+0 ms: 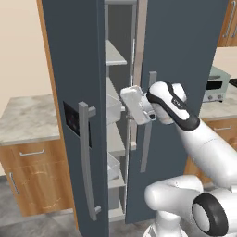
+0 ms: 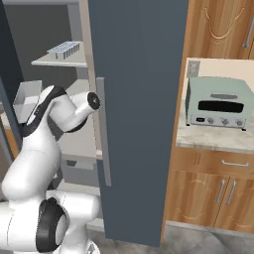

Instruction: Open the freezer door, pick up the ice cube tray from the freezer, and place it on the dining counter.

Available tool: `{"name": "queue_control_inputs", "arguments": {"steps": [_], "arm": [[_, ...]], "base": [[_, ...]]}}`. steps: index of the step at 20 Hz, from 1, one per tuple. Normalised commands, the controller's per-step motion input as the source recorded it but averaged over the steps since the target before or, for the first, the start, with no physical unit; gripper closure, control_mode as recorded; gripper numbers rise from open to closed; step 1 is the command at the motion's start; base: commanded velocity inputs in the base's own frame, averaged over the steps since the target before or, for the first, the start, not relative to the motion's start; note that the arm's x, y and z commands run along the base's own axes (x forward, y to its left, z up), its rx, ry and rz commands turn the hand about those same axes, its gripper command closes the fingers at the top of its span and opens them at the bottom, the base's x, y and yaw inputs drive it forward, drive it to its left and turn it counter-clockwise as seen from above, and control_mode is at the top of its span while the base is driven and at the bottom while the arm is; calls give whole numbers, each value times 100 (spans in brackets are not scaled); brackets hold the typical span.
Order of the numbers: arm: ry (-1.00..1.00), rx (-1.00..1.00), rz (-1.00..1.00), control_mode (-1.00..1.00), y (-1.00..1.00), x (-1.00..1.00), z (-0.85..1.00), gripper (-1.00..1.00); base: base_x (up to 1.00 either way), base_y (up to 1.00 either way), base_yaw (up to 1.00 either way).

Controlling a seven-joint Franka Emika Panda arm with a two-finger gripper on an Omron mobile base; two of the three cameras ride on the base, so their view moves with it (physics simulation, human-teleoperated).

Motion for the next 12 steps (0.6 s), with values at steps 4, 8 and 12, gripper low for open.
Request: {"name": "queue_control_inputs", "arguments": {"steps": [4,8,12], "arm": [[24,0,7,-100,100,42,0,-100],[9,-2,12,-100,100,-11,-1,-100],[0,-11,16,-100,100,-38,-30,-100]], "base": [[0,0,0],[0,0,0],[0,0,0]]}}
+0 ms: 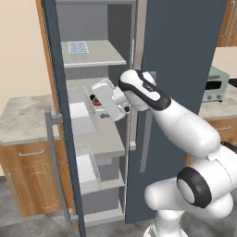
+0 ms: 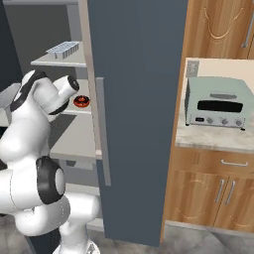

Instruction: Open the freezer door, pick up the ice cube tray from the freezer, and place it on the dining counter.

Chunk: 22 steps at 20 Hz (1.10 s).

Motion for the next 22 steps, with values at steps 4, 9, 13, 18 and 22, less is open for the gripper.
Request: {"name": "queue_control_inputs", "arguments": {"steps": [4,9,13,18,22], "arm": [[0,-14,10,-100,100,-52,-42,-100],[-5,-8,-4,-100,35,-30,-5,-100],[-17,1,0,-100,-100,-35,38,-100],[-20,0,1,-100,-82,-52,89,-100],[-15,-4,1,-100,-48,-30,91,-100]], "base": [[0,0,0],[0,0,0],[0,0,0],[0,0,0],[0,0,0]]}}
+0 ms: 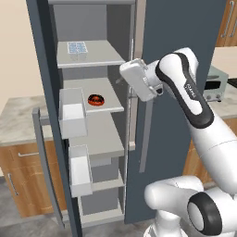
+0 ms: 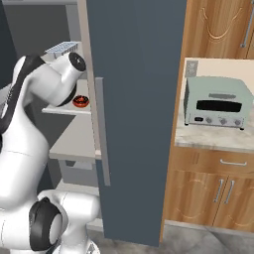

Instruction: Open the freezer door, pick up the ice cube tray from the freezer, and place it on the dining counter.

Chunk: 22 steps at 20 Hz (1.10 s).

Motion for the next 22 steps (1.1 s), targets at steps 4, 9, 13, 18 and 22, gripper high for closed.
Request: {"name": "queue_control_inputs", "arguments": {"steps": [4,9,13,18,22], "arm": [[-10,-25,1,-100,-65,-31,10,-100],[-5,-29,-1,-100,-48,-2,0,-100],[0,-18,-2,100,-4,0,0,-100],[0,0,0,100,0,0,0,-100],[0,0,0,100,0,0,0,-100]], "base": [[0,0,0],[0,0,0],[0,0,0],[18,-2,0],[38,-23,0]]}}
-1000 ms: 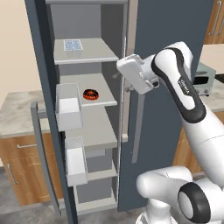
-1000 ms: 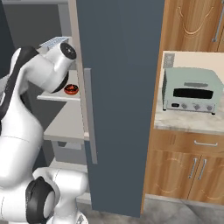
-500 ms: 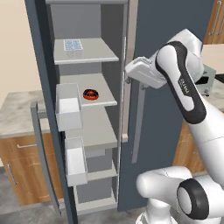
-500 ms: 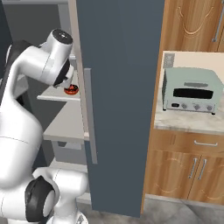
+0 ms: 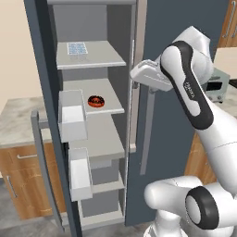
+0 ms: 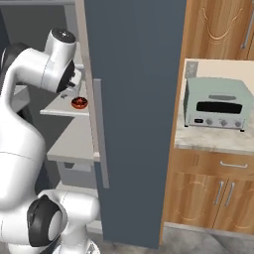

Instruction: Open the freezer door, pick up the ice cube tray from the freezer, and place it on the dining counter.

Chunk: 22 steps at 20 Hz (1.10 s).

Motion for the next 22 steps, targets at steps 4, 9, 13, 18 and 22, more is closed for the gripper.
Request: {"name": "queue_control_inputs", "arguments": {"steps": [4,9,13,18,22], "arm": [[0,0,0,100,0,0,0,-100],[0,0,0,100,0,0,0,-100],[0,0,0,100,0,0,0,-100],[0,0,0,100,0,0,0,-100],[0,0,0,100,0,0,0,-100]], "base": [[41,-23,0],[35,-22,0],[36,-33,0],[40,-40,0],[55,-3,-1]]}}
